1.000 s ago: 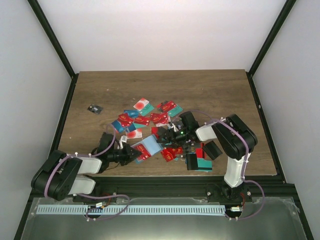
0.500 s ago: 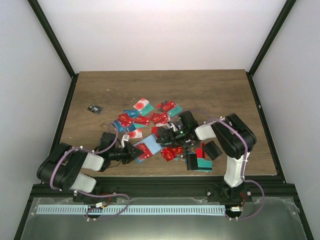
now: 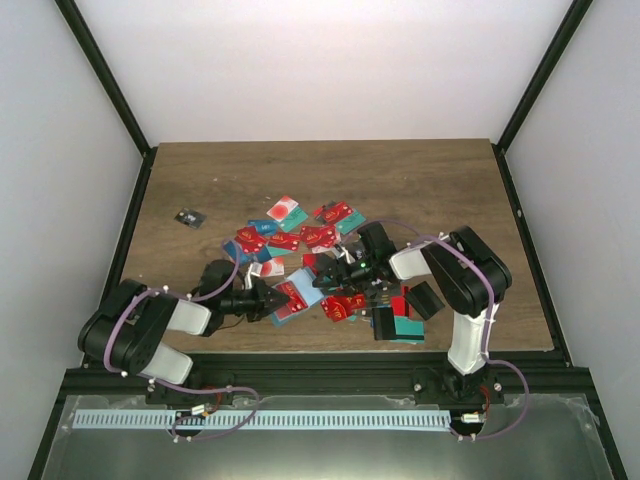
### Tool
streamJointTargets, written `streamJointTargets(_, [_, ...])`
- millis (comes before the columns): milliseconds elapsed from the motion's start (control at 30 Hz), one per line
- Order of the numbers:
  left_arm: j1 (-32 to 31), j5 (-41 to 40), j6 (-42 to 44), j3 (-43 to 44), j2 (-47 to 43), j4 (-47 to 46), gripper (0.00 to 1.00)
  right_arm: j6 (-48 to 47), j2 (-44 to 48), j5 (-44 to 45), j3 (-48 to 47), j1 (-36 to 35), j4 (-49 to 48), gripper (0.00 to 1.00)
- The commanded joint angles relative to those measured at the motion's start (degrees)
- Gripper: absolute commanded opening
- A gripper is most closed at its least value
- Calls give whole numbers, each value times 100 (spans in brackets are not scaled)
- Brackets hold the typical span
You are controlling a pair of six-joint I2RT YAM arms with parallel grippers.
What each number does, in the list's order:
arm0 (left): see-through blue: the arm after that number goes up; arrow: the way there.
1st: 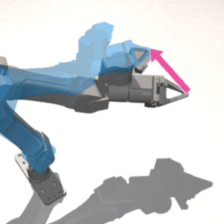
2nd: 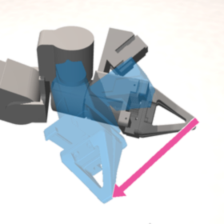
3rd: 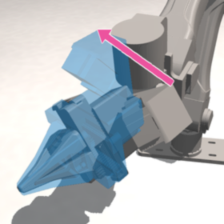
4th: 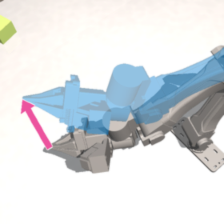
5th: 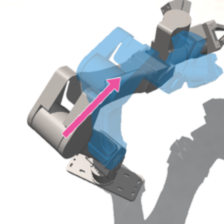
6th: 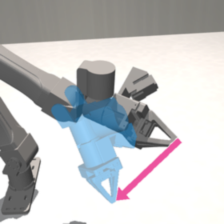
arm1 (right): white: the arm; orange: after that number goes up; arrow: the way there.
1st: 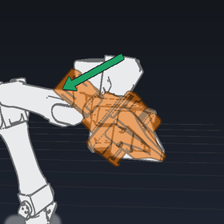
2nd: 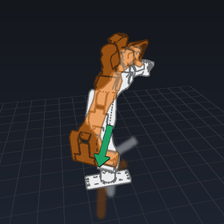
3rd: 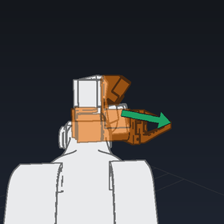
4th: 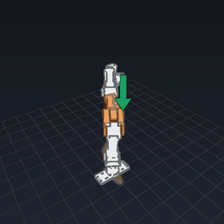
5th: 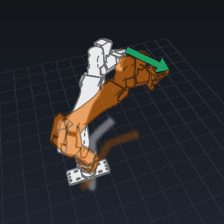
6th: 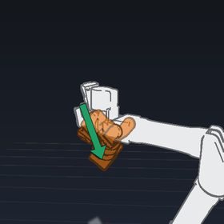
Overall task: Put the credit cards into the card holder
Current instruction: Insert the credit card into the card holder.
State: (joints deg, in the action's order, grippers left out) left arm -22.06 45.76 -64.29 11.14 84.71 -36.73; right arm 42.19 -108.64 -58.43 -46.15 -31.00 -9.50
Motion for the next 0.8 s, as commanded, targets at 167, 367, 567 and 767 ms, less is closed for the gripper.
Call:
streamJointTargets(167, [83, 14, 403, 171, 55, 133, 4, -159, -148, -63, -150, -82, 219, 54])
streamJointTargets(367, [87, -23, 579, 251, 282, 81, 4, -174, -180, -76, -190, -81, 243, 54])
streamJointTargets(567, [88, -6, 453, 289, 626, -401, 4, -198, -200, -94, -201, -81, 263, 54])
streamJointTargets(767, [80, -24, 381, 379, 787, -539, 4, -264, -250, -98, -264, -81, 343, 49])
